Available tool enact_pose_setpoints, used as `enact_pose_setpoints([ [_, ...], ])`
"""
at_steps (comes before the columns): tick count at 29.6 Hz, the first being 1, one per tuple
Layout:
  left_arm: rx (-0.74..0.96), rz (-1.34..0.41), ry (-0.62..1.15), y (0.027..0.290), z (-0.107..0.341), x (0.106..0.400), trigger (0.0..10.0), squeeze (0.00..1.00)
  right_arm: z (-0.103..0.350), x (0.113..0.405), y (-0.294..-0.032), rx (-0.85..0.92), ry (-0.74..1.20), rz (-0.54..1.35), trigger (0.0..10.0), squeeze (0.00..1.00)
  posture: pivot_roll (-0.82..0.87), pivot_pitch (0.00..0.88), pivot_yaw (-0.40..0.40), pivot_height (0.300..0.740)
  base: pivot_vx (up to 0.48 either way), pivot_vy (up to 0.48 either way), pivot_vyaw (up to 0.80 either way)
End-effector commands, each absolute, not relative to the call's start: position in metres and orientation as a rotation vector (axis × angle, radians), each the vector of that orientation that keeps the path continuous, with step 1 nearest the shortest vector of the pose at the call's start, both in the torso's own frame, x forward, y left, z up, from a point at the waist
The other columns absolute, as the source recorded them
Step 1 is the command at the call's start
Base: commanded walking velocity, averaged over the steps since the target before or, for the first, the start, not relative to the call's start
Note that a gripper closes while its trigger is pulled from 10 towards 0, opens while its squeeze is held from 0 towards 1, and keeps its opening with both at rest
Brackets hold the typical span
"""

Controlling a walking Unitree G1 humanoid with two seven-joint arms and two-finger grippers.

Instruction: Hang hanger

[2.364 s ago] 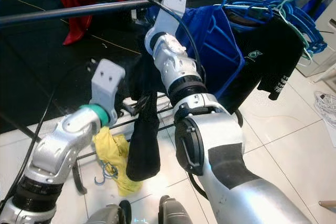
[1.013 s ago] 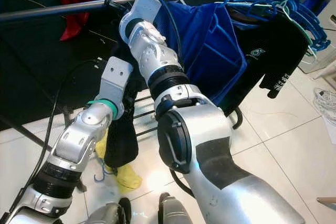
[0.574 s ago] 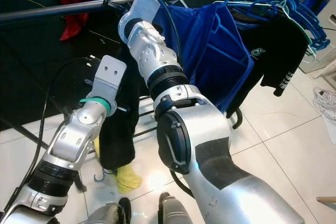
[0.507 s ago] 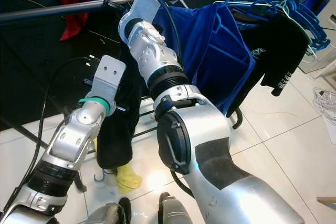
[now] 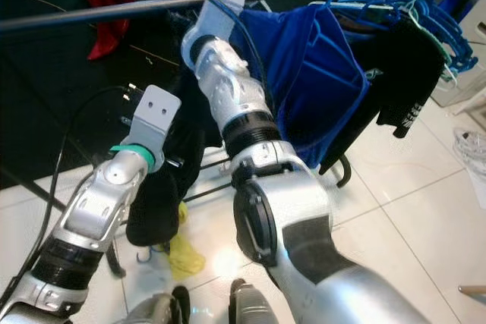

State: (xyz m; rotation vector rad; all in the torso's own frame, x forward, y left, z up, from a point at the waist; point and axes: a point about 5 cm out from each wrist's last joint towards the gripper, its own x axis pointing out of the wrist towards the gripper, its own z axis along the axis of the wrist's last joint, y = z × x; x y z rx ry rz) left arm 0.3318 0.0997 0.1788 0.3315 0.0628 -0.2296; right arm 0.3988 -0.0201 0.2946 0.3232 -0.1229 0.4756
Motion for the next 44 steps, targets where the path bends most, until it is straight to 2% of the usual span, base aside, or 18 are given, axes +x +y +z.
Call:
enact_pose_setpoints([
  [1, 0.303, -0.259, -0.008, 0.098, 0.19, 0.329, 0.0, 0.0, 0.294, 0.394, -0.021, 0.243, -0.132, 0.51, 10.0, 0.05, -0.1, 0.088, 0.007, 0.74, 0.0, 0.0, 0.0],
  [2, 0.273, -0.281, -0.011, 0.101, 0.192, 0.329, 0.0, 0.0, 0.284, 0.386, -0.032, 0.146, -0.13, 0.524, 10.0, 0.0, -0.11, 0.091, 0.01, 0.74, 0.0, 0.0, 0.0],
  [6, 0.26, -0.298, -0.016, 0.104, 0.193, 0.329, 0.0, 0.0, 0.27, 0.376, -0.044, 0.077, -0.104, 0.543, 10.0, 0.0, -0.11, 0.094, 0.012, 0.74, 0.0, 0.0, 0.0],
  [7, 0.235, -0.324, -0.024, 0.106, 0.195, 0.329, 0.0, 0.0, 0.242, 0.362, -0.061, -0.016, -0.045, 0.557, 10.0, 0.0, -0.12, 0.095, 0.016, 0.74, 0.0, 0.0, 0.0],
  [8, 0.235, -0.324, -0.024, 0.106, 0.195, 0.329, 0.0, 0.0, 0.242, 0.362, -0.061, -0.016, -0.045, 0.557, 10.0, 0.0, -0.12, 0.095, 0.016, 0.74, 0.0, 0.0, 0.0],
  [9, 0.203, -0.358, -0.035, 0.107, 0.198, 0.329, 0.0, 0.0, 0.211, 0.348, -0.078, -0.053, 0.039, 0.544, 10.0, 0.0, -0.13, 0.097, 0.021, 0.74, 0.0, 0.0, 0.0],
  [11, 0.203, -0.358, -0.035, 0.107, 0.198, 0.329, 0.0, 0.0, 0.211, 0.348, -0.078, -0.053, 0.039, 0.544, 10.0, 0.0, -0.13, 0.097, 0.021, 0.74, 0.0, 0.0, 0.0],
  [12, 0.2, -0.395, -0.049, 0.108, 0.2, 0.328, 0.0, 0.0, 0.182, 0.334, -0.099, -0.102, 0.088, 0.489, 10.0, 0.0, -0.13, 0.103, 0.025, 0.74, 0.0, 0.0, 0.0],
  [14, 0.2, -0.395, -0.049, 0.108, 0.2, 0.328, 0.0, 0.0, 0.182, 0.334, -0.099, -0.102, 0.088, 0.489, 10.0, 0.0, -0.13, 0.103, 0.025, 0.74, 0.0, 0.0, 0.0],
  [15, 0.194, -0.433, -0.061, 0.108, 0.202, 0.327, 0.0, 0.0, 0.166, 0.323, -0.113, -0.132, 0.105, 0.441, 10.0, 0.0, -0.13, 0.104, 0.032, 0.74, 0.0, 0.0, 0.0],
  [17, 0.194, -0.433, -0.061, 0.108, 0.202, 0.327, 0.0, 0.0, 0.166, 0.323, -0.113, -0.132, 0.105, 0.441, 10.0, 0.0, -0.13, 0.104, 0.032, 0.74, 0.0, 0.0, 0.0],
  [23, 0.203, -0.558, -0.093, 0.114, 0.206, 0.323, 0.0, 0.0, 0.172, 0.305, -0.132, -0.298, -0.051, 0.416, 10.0, 0.0, -0.13, 0.107, 0.039, 0.74, 0.0, 0.0, 0.0],
  [26, 0.27, -0.703, -0.07, 0.124, 0.2, 0.314, 0.0, 0.0, 0.187, 0.295, -0.153, -0.378, -0.105, 0.452, 10.0, 0.0, -0.14, 0.114, 0.049, 0.74, 0.0, 0.0, 0.0],
  [27, 0.334, -0.779, -0.044, 0.129, 0.193, 0.308, 4.1, 0.0, 0.193, 0.292, -0.164, -0.4, -0.104, 0.441, 10.0, 0.0, -0.14, 0.116, 0.054, 0.74, 0.0, 0.0, 0.0],
  [31, 0.375, -0.826, -0.024, 0.132, 0.189, 0.304, 4.1, 0.0, 0.197, 0.29, -0.171, -0.411, -0.099, 0.43, 10.0, 0.0, -0.14, 0.116, 0.054, 0.74, 0.0, 0.0, 0.0],
  [32, 0.421, -0.849, -0.006, 0.133, 0.182, 0.302, 10.0, 0.0, 0.199, 0.29, -0.174, -0.416, -0.099, 0.411, 10.0, 0.0, -0.13, 0.12, 0.063, 0.74, 0.0, 0.0, 0.0],
  [39, 0.451, -0.867, 0.012, 0.133, 0.174, 0.3, 10.0, 0.0, 0.2, 0.29, -0.165, -0.422, -0.117, 0.419, 10.0, 0.0, -0.12, 0.121, 0.073, 0.74, 0.0, 0.0, 0.0],
  [44, 0.361, -0.88, 0.031, 0.152, 0.171, 0.293, 10.0, 0.0, 0.195, 0.277, -0.153, -0.48, -0.13, 0.586, 10.0, 0.0, -0.12, 0.119, 0.085, 0.74, 0.0, 0.0, 0.0],
])
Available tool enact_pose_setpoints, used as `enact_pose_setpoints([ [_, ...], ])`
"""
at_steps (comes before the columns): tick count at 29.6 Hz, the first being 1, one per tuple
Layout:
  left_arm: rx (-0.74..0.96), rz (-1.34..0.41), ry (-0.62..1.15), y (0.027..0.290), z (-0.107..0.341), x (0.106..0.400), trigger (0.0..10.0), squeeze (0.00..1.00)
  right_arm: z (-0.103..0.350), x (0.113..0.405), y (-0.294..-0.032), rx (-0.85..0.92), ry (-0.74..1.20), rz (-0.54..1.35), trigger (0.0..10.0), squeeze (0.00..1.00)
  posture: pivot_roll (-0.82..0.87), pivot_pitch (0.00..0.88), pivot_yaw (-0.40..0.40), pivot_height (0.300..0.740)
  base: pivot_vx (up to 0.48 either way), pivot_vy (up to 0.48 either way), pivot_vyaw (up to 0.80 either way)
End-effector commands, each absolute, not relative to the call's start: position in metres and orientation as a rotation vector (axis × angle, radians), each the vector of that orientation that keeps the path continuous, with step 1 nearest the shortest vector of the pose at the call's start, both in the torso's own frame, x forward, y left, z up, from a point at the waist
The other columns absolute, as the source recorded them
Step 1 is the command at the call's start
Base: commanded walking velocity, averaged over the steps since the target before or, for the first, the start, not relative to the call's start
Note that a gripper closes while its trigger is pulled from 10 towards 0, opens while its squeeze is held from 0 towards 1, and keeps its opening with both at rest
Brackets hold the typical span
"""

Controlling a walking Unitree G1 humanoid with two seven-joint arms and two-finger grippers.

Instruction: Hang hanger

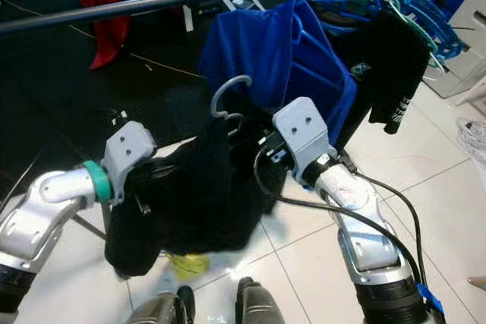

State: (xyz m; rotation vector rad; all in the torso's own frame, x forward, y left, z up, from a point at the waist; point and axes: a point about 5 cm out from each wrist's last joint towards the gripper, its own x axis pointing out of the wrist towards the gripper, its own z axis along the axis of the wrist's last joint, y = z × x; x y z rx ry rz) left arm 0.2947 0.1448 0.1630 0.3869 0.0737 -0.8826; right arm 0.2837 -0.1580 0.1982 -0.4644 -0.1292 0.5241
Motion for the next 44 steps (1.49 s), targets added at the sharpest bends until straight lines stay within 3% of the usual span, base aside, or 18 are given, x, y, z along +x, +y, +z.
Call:
enact_pose_setpoints([
  [1, 0.361, -0.88, 0.031, 0.152, 0.171, 0.293, 10.0, 0.0, 0.195, 0.277, -0.153, -0.48, -0.13, 0.586, 10.0, 0.0, -0.12, 0.119, 0.085, 0.74, 0.0, 0.0, 0.0],
  [5, 0.315, -0.869, 0.011, 0.169, 0.181, 0.294, 10.0, 0.0, 0.185, 0.261, -0.157, -0.557, -0.065, 0.7, 10.0, 0.0, -0.12, 0.112, 0.081, 0.74, 0.0, 0.0, 0.0],
  [13, 0.321, -0.869, -0.024, 0.175, 0.19, 0.299, 10.0, 0.0, 0.164, 0.264, -0.18, -0.666, 0.009, 0.451, 10.0, 0.0, -0.13, 0.093, 0.087, 0.74, 0.0, 0.0, 0.0],
  [14, 0.311, -0.897, -0.034, 0.172, 0.193, 0.299, 10.0, 0.0, 0.167, 0.27, -0.19, -0.693, -0.042, 0.303, 10.0, 0.0, -0.13, 0.087, 0.093, 0.74, 0.0, 0.0, 0.0],
  [16, 0.304, -0.92, -0.042, 0.17, 0.195, 0.299, 10.0, 0.0, 0.171, 0.274, -0.197, -0.709, -0.09, 0.198, 10.0, 0.0, -0.13, 0.085, 0.093, 0.74, 0.0, 0.0, 0.0],
  [18, 0.304, -0.92, -0.042, 0.17, 0.195, 0.299, 10.0, 0.0, 0.171, 0.274, -0.197, -0.709, -0.09, 0.198, 10.0, 0.0, -0.13, 0.085, 0.093, 0.74, 0.0, 0.0, 0.0],
  [20, 0.29, -0.96, -0.056, 0.167, 0.199, 0.297, 10.0, 0.0, 0.183, 0.278, -0.202, -0.672, -0.234, 0.111, 10.0, 0.0, -0.13, 0.079, 0.094, 0.74, 0.0, 0.0, 0.0],
  [25, 0.275, -0.992, -0.07, 0.163, 0.204, 0.295, 10.0, 0.0, 0.187, 0.279, -0.199, -0.622, -0.313, 0.14, 10.0, 0.0, -0.13, 0.081, 0.092, 0.74, 0.0, 0.0, 0.0],
  [26, 0.269, -1.001, -0.078, 0.16, 0.205, 0.295, 10.0, 0.0, 0.186, 0.28, -0.195, -0.592, -0.327, 0.173, 10.0, 1.0, -0.12, 0.08, 0.091, 0.74, 0.0, 0.0, 0.0],
  [42, 0.237, -1.02, -0.108, 0.148, 0.207, 0.298, 10.0, 0.0, 0.167, 0.272, -0.183, -0.558, -0.318, 0.223, 10.0, 1.0, -0.13, 0.082, 0.095, 0.74, 0.0, 0.0, 0.0],
  [43, 0.234, -1.025, -0.11, 0.148, 0.207, 0.298, 10.0, 0.0, 0.167, 0.273, -0.186, -0.572, -0.32, 0.216, 10.0, 0.0, -0.13, 0.081, 0.098, 0.74, 0.0, 0.0, 0.0],
  [44, 0.234, -1.025, -0.11, 0.148, 0.207, 0.298, 10.0, 0.0, 0.167, 0.273, -0.186, -0.572, -0.32, 0.216, 10.0, 0.0, -0.13, 0.081, 0.098, 0.74, 0.0, 0.0, 0.0],
])
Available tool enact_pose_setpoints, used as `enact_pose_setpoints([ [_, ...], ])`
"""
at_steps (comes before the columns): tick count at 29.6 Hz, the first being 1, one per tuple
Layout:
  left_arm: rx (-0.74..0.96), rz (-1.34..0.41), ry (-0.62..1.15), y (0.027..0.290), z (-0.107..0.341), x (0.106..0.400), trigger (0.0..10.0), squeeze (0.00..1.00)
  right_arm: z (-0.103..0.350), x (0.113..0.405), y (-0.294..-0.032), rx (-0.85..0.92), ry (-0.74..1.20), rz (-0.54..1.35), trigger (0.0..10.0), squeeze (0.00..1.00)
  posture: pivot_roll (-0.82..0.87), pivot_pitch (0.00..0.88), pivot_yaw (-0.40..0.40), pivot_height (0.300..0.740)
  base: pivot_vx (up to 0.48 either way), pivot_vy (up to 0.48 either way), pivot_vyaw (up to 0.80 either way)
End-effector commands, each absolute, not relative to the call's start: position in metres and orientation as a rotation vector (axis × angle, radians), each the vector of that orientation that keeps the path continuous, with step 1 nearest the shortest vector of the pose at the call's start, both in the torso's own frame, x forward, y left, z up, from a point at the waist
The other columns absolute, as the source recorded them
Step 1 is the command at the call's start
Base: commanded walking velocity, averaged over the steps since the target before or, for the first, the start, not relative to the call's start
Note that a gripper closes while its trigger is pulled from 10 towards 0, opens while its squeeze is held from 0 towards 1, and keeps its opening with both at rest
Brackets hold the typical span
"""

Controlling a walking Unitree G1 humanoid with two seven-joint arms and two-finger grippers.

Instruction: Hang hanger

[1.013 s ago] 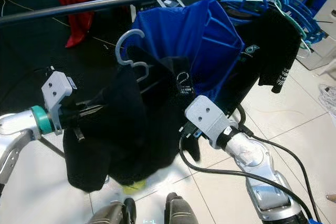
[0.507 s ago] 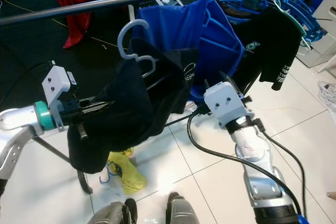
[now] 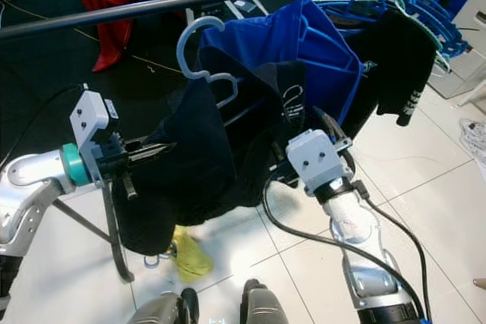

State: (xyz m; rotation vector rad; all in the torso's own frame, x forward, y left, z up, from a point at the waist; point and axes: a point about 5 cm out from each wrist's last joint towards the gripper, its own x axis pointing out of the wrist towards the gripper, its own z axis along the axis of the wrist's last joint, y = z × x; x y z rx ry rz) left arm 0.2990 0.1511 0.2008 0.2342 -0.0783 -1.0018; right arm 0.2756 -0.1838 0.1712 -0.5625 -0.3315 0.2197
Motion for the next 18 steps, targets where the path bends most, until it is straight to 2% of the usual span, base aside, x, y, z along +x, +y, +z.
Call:
enact_pose_setpoints([
  [1, 0.23, -1.031, -0.11, 0.147, 0.208, 0.298, 10.0, 0.0, 0.172, 0.279, -0.187, -0.576, -0.342, 0.221, 10.0, 0.0, -0.13, 0.08, 0.095, 0.74, 0.0, 0.0, 0.0],
  [11, 0.223, -1.036, -0.109, 0.147, 0.208, 0.296, 10.0, 0.0, 0.195, 0.296, -0.187, -0.519, -0.406, 0.243, 10.0, 0.0, -0.12, 0.077, 0.09, 0.74, 0.0, 0.0, 0.0],
  [13, 0.22, -1.035, -0.106, 0.147, 0.207, 0.296, 10.0, 0.0, 0.206, 0.3, -0.184, -0.414, -0.426, 0.276, 10.0, 0.0, -0.12, 0.076, 0.088, 0.74, 0.0, 0.0, 0.0],
  [15, 0.22, -1.035, -0.106, 0.147, 0.207, 0.296, 10.0, 0.0, 0.206, 0.3, -0.184, -0.414, -0.426, 0.276, 10.0, 0.0, -0.12, 0.076, 0.088, 0.74, 0.0, 0.0, 0.0],
  [16, 0.219, -1.033, -0.104, 0.147, 0.207, 0.295, 10.0, 0.0, 0.21, 0.302, -0.182, -0.37, -0.431, 0.292, 9.2, 0.0, -0.12, 0.074, 0.089, 0.74, 0.0, 0.0, 0.0],
  [17, 0.217, -1.032, -0.104, 0.147, 0.206, 0.295, 10.0, 0.0, 0.211, 0.303, -0.181, -0.334, -0.428, 0.304, 0.0, 0.0, -0.12, 0.074, 0.088, 0.74, 0.0, 0.0, 0.0],
  [18, 0.217, -1.032, -0.104, 0.147, 0.206, 0.295, 10.0, 0.0, 0.211, 0.303, -0.181, -0.334, -0.428, 0.304, 0.0, 0.0, -0.12, 0.074, 0.088, 0.74, 0.0, 0.0, 0.0],
])
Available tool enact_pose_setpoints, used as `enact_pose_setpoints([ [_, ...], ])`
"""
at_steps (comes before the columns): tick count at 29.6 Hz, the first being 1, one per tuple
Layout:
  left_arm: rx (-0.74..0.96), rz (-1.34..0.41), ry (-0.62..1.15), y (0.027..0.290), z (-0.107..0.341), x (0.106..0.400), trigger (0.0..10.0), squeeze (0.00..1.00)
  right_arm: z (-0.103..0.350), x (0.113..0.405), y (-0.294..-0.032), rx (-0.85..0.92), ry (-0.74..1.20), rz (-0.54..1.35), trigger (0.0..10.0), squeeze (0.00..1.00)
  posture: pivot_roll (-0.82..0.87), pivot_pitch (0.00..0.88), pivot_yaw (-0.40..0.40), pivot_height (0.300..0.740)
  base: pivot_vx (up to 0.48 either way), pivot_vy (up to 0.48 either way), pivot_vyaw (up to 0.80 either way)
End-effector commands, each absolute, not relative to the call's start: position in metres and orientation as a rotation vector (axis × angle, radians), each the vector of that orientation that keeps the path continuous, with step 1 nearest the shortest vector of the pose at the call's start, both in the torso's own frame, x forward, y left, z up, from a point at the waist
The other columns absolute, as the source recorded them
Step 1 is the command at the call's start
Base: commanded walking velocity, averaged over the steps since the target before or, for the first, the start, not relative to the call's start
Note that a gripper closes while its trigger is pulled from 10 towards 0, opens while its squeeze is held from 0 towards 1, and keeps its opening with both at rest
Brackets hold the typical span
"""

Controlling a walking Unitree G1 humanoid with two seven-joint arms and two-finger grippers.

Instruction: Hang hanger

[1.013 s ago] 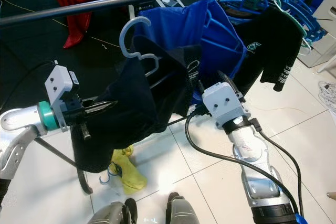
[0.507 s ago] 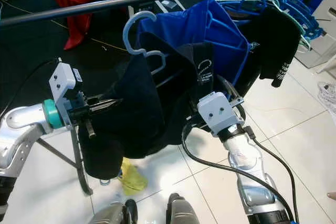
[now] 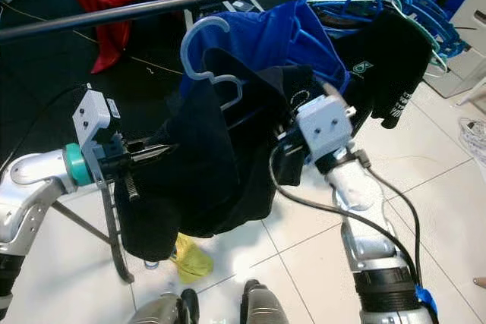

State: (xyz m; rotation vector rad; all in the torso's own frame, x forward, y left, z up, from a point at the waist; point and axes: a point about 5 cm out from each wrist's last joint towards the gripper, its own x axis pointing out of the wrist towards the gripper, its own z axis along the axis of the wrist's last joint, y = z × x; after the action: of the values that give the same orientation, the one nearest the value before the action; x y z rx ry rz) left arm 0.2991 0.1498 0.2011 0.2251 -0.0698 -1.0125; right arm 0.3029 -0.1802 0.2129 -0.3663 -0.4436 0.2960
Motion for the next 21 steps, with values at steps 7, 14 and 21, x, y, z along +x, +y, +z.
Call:
enact_pose_setpoints([
  [7, 0.213, -1.032, -0.101, 0.146, 0.205, 0.295, 10.0, 0.0, 0.207, 0.305, -0.188, -0.3, -0.405, 0.288, 0.0, 0.0, -0.12, 0.075, 0.088, 0.74, 0.0, 0.0, 0.0],
  [14, 0.23, -1.03, -0.091, 0.149, 0.205, 0.297, 10.0, 0.0, 0.203, 0.308, -0.202, -0.266, -0.349, 0.237, 0.0, 0.0, -0.12, 0.082, 0.091, 0.74, 0.0, 0.0, 0.0],
  [21, 0.308, -1.02, -0.088, 0.154, 0.204, 0.299, 10.0, 0.0, 0.206, 0.309, -0.218, -0.242, -0.334, 0.179, 0.0, 0.0, -0.12, 0.089, 0.092, 0.74, 0.0, 0.0, 0.0],
])
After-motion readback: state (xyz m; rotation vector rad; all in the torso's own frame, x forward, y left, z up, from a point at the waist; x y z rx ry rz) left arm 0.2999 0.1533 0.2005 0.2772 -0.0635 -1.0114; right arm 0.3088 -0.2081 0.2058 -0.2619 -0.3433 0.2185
